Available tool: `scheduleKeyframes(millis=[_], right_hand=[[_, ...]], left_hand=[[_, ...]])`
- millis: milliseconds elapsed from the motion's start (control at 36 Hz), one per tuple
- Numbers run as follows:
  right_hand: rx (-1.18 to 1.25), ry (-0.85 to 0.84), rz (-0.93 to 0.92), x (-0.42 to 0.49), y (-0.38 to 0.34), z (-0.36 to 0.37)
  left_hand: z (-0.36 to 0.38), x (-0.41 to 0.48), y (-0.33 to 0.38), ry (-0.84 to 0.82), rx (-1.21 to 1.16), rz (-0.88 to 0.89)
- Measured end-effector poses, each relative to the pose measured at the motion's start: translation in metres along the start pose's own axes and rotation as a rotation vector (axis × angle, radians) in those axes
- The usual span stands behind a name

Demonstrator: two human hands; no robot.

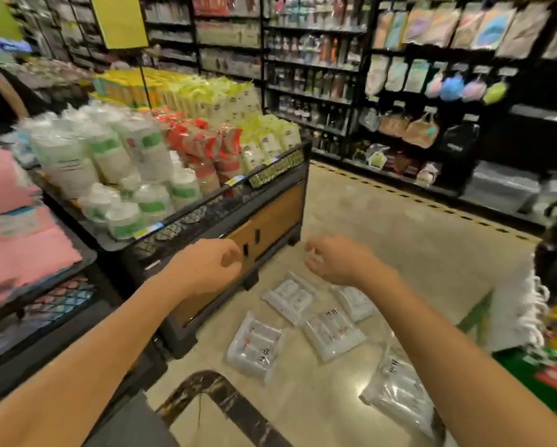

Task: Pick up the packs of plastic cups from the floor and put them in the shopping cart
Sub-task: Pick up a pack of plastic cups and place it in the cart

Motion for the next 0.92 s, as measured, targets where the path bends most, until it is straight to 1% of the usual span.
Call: scheduleKeyframes(millis=[56, 139, 222, 306, 444, 722, 917], right_hand=[[0.011, 0.023, 0.041, -0.013, 0.033, -0.009], [0.017, 0.051, 0.106, -0.023, 0.071, -0.017], [0.021, 0.047, 0.143, -0.016, 0.093, -0.019], [0.03, 0.052, 0.157, 0.004, 0.103, -0.018], [0.004, -0.004, 0.113, 0.065, 0.099, -0.006], [0.012, -0.117, 0.0, 0.214, 0.068, 0.033], [-0.013, -0.247, -0.093, 0.296, 0.066, 0.075]], left_hand=[[0.008, 0.018, 0.032, -0.019, 0.002, 0.041], [0.018, 0.039, 0.06, -0.042, -0.004, 0.07], [0.028, 0.056, 0.068, -0.056, -0.022, 0.07], [0.034, 0.076, 0.062, -0.063, -0.046, 0.046], [0.04, 0.11, 0.03, -0.056, -0.09, -0.007], [0.066, 0.173, -0.081, -0.04, -0.189, -0.185], [0.104, 0.211, -0.115, -0.085, -0.272, -0.319]])
Point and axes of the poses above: each hand's wrist, its own x-axis towards the middle knuckle, its own z-axis out of the palm, y = z × x, the point moved 10 cm from there along x, towards the middle knuckle, and after that the axes turned 15 degrees about x, right-handed, at the moved point
